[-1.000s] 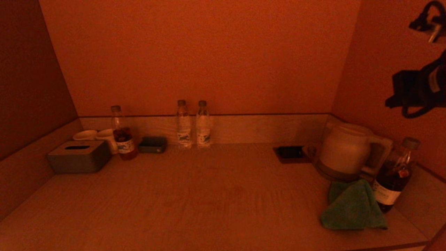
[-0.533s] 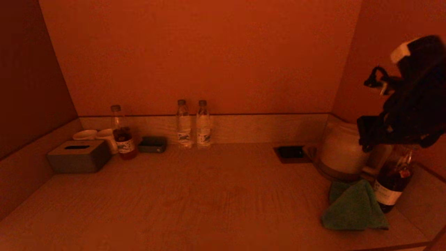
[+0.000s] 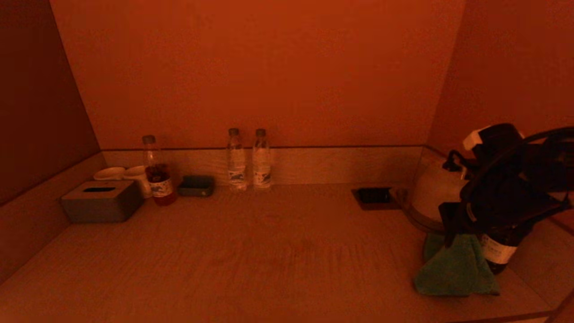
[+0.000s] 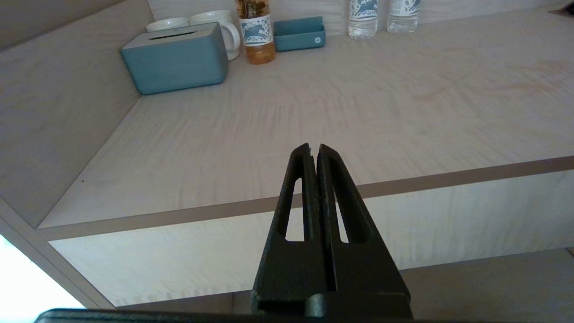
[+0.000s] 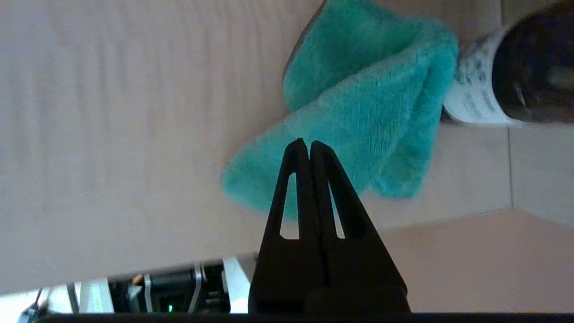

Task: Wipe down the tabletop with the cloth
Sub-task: Pick up the tablecloth

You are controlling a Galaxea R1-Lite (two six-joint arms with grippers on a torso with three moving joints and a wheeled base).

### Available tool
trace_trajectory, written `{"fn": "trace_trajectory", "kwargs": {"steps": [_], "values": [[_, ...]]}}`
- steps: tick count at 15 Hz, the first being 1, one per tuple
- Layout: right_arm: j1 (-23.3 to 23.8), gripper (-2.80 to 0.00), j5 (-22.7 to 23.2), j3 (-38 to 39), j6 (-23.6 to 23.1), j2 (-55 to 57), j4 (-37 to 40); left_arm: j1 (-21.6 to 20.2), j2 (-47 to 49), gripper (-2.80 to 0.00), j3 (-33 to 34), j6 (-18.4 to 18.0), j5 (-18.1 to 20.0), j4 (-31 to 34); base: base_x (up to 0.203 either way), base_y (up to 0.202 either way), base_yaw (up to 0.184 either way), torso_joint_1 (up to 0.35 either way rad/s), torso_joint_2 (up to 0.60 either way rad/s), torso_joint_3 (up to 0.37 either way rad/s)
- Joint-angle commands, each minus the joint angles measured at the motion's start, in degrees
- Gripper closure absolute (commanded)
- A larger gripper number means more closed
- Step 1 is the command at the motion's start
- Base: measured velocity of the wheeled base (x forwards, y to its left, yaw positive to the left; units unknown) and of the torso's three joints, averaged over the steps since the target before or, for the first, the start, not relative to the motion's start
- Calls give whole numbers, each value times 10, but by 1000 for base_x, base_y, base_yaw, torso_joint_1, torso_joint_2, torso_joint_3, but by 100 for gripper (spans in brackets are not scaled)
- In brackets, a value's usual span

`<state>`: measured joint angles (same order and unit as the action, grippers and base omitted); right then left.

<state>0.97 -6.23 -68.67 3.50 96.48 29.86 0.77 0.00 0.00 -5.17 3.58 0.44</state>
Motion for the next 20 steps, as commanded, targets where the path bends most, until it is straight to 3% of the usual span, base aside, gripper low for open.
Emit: {"fn": "trace_trajectory", "kwargs": {"steps": [1, 6, 18, 19, 20], "values": [[17, 0, -1, 20, -1, 24, -71, 0, 0, 0, 0, 0, 0, 0, 0, 0, 0, 0, 0, 0], [41, 0, -1, 25, -3, 43, -72, 0, 0, 0, 0, 0, 0, 0, 0, 0, 0, 0, 0, 0], [45, 0, 0, 47, -1, 50, -72, 0, 0, 0, 0, 0, 0, 0, 0, 0, 0, 0, 0, 0], [45, -280, 0, 49, -1, 50, -73, -1, 0, 0, 0, 0, 0, 0, 0, 0, 0, 0, 0, 0], [46, -280, 1, 50, -1, 50, -74, 0, 0, 0, 0, 0, 0, 0, 0, 0, 0, 0, 0, 0]]}}
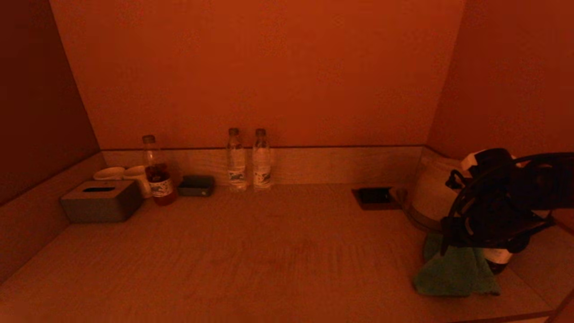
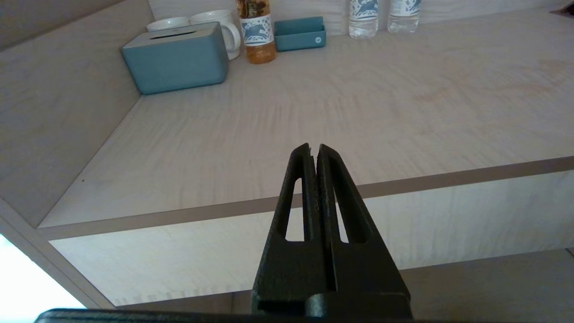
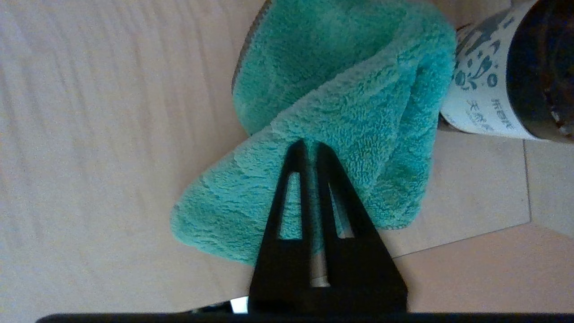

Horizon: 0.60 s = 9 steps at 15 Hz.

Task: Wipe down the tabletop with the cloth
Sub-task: Pick up the tablecloth

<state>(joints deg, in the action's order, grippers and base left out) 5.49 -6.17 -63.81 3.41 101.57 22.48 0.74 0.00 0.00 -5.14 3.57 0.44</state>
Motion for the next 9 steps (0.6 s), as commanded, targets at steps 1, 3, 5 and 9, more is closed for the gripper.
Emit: {"fn": "trace_trajectory", "kwargs": {"steps": [1, 3, 5, 9], "values": [[1, -280, 0, 2, 0, -1, 0, 0, 0, 0, 0, 0, 0, 0, 0, 0, 0, 0, 0, 0], [1, -280, 0, 1, 1, 1, 0, 0, 0, 0, 0, 0, 0, 0, 0, 0, 0, 0, 0, 0], [1, -280, 1, 1, 3, 5, 2, 0, 0, 0, 0, 0, 0, 0, 0, 0, 0, 0, 0, 0], [2, -280, 3, 0, 3, 16, 2, 0, 0, 0, 0, 0, 0, 0, 0, 0, 0, 0, 0, 0]]}}
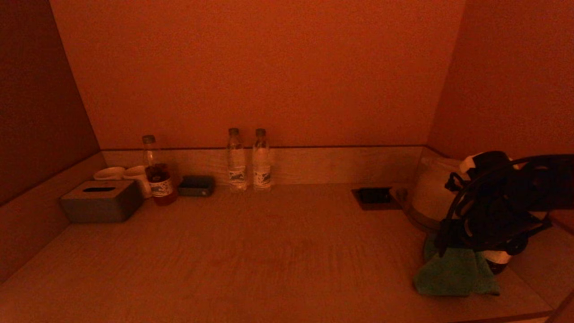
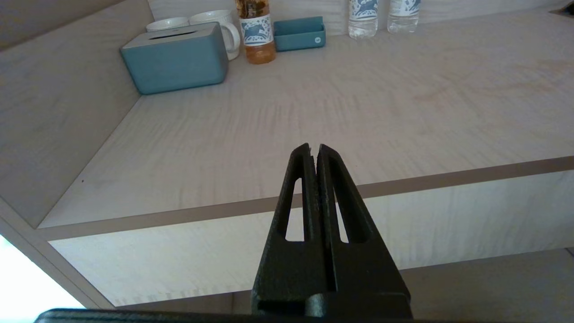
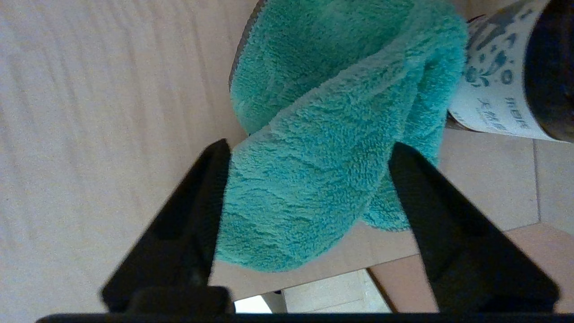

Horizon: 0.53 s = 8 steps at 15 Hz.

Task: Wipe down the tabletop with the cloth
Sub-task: Pick up the tablecloth

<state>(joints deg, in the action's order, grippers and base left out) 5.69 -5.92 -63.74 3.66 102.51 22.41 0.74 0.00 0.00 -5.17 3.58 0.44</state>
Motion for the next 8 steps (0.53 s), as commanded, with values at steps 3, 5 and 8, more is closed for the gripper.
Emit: {"fn": "trace_trajectory", "kwargs": {"steps": [3, 5, 8], "values": [[2, -280, 3, -1, 1, 17, 1, 0, 0, 0, 0, 0, 0, 0, 0, 0, 0, 0, 0, 0], [2, -280, 4, -1, 1, 19, 1, 0, 0, 0, 0, 0, 0, 0, 0, 0, 0, 0, 0, 0], [3, -280, 4, -1, 1, 30, -5, 0, 0, 0, 0, 0, 0, 0, 0, 0, 0, 0, 0, 0]]}}
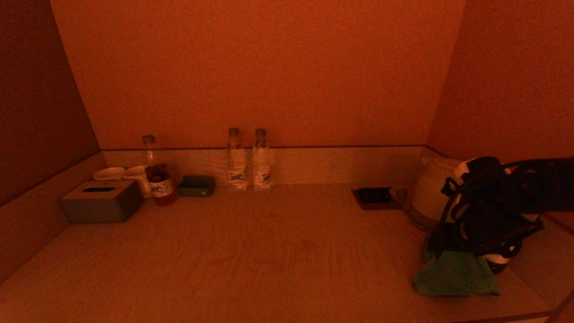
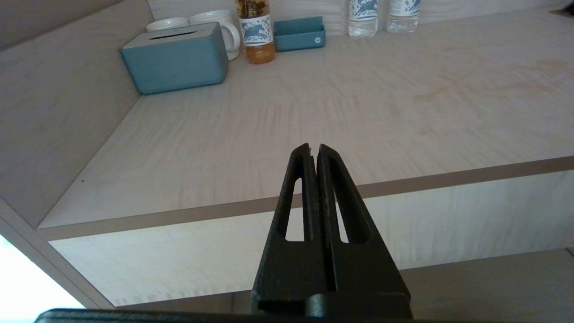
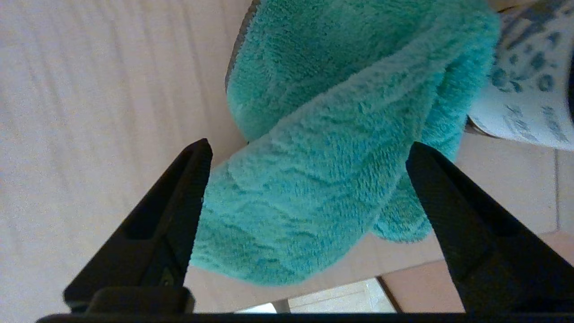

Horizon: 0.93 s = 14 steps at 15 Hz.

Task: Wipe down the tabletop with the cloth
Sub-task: Pick up the tablecloth

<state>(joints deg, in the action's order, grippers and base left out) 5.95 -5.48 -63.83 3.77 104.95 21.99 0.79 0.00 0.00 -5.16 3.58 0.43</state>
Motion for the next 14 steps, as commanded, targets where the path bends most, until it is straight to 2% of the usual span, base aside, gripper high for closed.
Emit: {"fn": "trace_trajectory", "kwargs": {"steps": [1, 14], "values": [[1, -280, -1, 1, 0, 20, -9, 0, 0, 0, 0, 0, 0, 0, 0, 0, 0, 0, 0, 0], [25, -280, 1, 0, 0, 76, -28, 0, 0, 0, 0, 0, 0, 0, 0, 0, 0, 0, 0, 0]]}}
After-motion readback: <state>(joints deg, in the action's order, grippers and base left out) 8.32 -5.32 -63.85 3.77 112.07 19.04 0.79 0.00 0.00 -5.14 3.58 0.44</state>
